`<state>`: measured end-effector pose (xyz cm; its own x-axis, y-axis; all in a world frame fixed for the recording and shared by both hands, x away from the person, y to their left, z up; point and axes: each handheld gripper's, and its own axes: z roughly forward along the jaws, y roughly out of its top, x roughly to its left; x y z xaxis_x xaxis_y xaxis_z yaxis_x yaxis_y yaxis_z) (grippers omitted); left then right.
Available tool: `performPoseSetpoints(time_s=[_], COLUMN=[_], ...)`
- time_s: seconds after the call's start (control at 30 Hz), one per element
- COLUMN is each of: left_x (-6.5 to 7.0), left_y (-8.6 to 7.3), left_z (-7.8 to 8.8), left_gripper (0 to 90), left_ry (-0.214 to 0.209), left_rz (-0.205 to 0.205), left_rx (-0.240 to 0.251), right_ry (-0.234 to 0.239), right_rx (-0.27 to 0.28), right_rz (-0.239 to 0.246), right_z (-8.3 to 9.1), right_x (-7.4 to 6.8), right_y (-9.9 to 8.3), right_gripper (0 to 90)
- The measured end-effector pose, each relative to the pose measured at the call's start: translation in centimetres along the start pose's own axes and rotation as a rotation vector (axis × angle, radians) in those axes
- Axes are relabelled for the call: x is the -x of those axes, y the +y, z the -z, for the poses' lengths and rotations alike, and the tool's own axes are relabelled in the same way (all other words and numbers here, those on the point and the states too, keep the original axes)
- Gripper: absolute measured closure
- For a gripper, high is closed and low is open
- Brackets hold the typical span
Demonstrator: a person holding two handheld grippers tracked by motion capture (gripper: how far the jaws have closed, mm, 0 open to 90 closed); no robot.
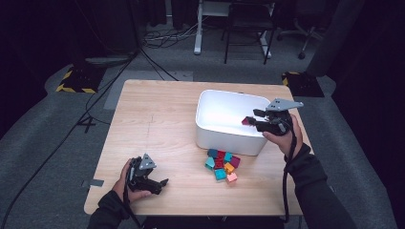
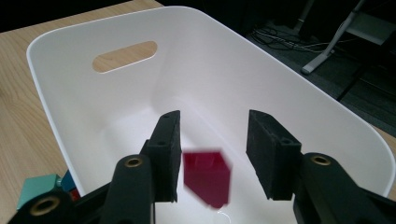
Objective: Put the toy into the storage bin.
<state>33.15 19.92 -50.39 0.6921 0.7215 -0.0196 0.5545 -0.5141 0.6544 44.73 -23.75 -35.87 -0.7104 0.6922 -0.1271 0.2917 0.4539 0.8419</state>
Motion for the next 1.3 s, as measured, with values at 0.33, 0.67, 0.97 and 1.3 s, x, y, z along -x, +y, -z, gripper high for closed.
performPoseSetpoints(time_s=[0.33, 0.67, 0.97, 1.3], left_x=[0.0, 0.0, 0.0, 0.0], left_y=[0.0, 0.0, 0.0, 0.0], left_z=[0.0, 0.0, 0.0, 0.0], left_gripper=[0.5, 0.5, 0.5, 0.6], left_ry=[-0.001, 0.0, 0.0, -0.002], left_rz=[0.0, 0.001, 0.0, 0.002], left_rx=[0.0, 0.0, 0.0, -0.001], right_ry=[0.007, 0.013, 0.02, 0.061], right_rx=[0.018, 0.07, 0.106, 0.123], right_rz=[-0.001, 0.008, 0.017, 0.051], right_z=[0.9, 3.4, 5.4, 6.9], right_x=[-0.2, -0.9, -1.6, -3.6], right_y=[0.0, 0.0, -0.6, -2.1], right_gripper=[55.2, 50.9, 47.9, 46.9])
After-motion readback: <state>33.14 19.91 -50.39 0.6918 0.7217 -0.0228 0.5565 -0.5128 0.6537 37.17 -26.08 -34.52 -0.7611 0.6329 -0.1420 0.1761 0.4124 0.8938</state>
